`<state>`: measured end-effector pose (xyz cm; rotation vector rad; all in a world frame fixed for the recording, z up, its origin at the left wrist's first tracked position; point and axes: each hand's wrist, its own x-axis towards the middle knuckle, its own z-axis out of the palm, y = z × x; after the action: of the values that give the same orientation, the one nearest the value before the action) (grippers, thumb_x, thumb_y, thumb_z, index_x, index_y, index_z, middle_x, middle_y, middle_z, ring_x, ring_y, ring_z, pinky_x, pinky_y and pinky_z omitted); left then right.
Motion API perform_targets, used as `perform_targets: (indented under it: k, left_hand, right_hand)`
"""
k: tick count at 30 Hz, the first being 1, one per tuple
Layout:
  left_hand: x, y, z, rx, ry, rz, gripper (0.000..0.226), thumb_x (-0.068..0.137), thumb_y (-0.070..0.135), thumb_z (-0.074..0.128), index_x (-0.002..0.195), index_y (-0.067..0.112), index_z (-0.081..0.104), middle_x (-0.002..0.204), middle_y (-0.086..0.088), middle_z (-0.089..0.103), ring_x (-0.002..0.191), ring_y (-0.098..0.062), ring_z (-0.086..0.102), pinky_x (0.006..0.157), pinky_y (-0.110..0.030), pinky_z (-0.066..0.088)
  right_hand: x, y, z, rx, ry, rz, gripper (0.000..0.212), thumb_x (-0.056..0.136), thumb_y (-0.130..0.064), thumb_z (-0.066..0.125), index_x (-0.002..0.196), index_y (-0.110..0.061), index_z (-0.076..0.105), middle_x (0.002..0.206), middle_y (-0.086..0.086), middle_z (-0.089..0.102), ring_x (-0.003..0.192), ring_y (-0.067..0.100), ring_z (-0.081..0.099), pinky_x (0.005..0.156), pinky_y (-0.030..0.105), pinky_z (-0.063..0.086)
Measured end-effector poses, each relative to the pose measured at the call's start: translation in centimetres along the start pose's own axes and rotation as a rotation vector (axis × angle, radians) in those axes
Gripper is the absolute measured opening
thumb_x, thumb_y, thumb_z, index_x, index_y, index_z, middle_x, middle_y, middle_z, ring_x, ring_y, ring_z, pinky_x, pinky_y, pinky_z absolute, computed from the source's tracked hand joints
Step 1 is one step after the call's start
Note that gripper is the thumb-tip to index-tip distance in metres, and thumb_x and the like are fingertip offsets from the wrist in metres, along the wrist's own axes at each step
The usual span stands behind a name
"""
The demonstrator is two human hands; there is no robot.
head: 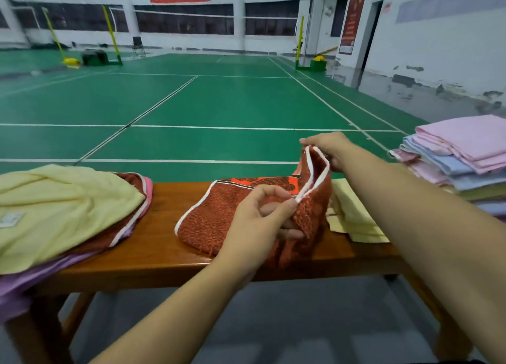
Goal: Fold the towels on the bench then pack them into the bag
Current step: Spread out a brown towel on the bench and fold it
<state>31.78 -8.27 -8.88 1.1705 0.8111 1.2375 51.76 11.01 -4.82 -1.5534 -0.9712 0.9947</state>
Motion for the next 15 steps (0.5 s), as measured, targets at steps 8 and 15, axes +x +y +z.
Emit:
perform_targets:
  k: [8, 15]
  left_hand:
    - [-0.3, 3.4, -9.0, 0.187, 0.342, 0.008, 0.008, 0.098, 0.001, 0.055, 0.096, 0.007, 0.059, 0.058, 0.006, 0.065, 0.050, -0.007, 0.062, 0.050, -0.026, 0.058]
    - [-0.5, 2.4, -15.5, 0.993, 0.390, -0.230, 0.011, 0.086, 0.034, 0.060, 0.094, 0.027, 0.060, 0.066, 0.004, 0.072, 0.058, -0.014, 0.069, 0.068, -0.033, 0.058]
  right_hand:
    - [-0.7, 0.7, 11.1, -0.058, -0.177, -0.035, 0.020, 0.084, 0.002, 0.076, 0.085, -0.005, 0.058, 0.067, 0.010, 0.060, 0.049, 0.015, 0.060, 0.050, 0.029, 0.051]
    - [-0.9, 3.4, 16.6, -0.109, -0.320, -0.030, 0.044, 0.095, -0.006, 0.067, 0.135, 0.000, 0.050, 0.116, 0.016, 0.055, 0.094, 0.024, 0.061, 0.088, 0.035, 0.058]
